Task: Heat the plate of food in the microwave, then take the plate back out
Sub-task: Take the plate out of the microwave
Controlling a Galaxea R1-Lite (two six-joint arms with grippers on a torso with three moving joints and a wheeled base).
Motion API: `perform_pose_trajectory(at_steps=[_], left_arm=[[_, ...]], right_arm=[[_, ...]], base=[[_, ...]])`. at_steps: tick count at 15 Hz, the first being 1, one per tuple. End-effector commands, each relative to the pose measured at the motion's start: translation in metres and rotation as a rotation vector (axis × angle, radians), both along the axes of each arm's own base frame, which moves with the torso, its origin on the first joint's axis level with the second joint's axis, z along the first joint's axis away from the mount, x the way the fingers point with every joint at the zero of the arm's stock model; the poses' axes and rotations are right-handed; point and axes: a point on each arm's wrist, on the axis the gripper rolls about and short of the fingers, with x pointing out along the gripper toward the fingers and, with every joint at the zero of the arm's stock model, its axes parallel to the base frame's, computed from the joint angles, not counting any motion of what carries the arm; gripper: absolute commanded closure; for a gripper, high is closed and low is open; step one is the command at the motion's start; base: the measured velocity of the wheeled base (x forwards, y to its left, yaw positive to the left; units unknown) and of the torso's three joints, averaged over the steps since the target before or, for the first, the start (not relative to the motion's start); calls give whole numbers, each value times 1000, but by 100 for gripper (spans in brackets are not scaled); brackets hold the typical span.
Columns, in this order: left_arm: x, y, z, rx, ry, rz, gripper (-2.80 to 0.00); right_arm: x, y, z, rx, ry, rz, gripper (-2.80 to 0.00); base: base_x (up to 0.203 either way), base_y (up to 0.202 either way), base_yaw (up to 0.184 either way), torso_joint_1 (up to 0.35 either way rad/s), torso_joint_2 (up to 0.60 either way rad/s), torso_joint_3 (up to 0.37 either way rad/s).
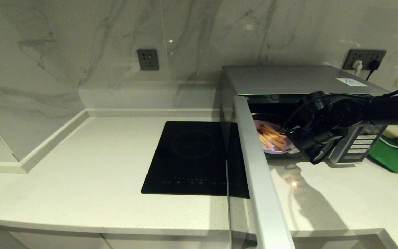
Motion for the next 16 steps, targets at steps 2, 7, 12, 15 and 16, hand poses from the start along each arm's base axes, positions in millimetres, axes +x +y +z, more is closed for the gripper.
perform_pose_trajectory(at_steps=[2,7,12,15,16], left_arm=[[0,0,0,-1,1,0,0],[0,0,0,-1,1,0,0],[0,0,0,-1,0,0,0],[0,0,0,-1,0,0,0],[0,0,0,-1,-1,0,0]], right_arm=[[-4,0,7,-3,-14,-5,0],[-8,-1,11,-7,-9,-2,0],[-9,-1,6,-7,10,-5,0],[-11,-1,4,-8,22,-6,0],[-13,-1,2,-9,30,-6,0]], base=[[0,0,0,0,0,0],[0,0,0,0,0,0],[0,0,0,0,0,0],[0,0,0,0,0,0],[0,0,0,0,0,0]])
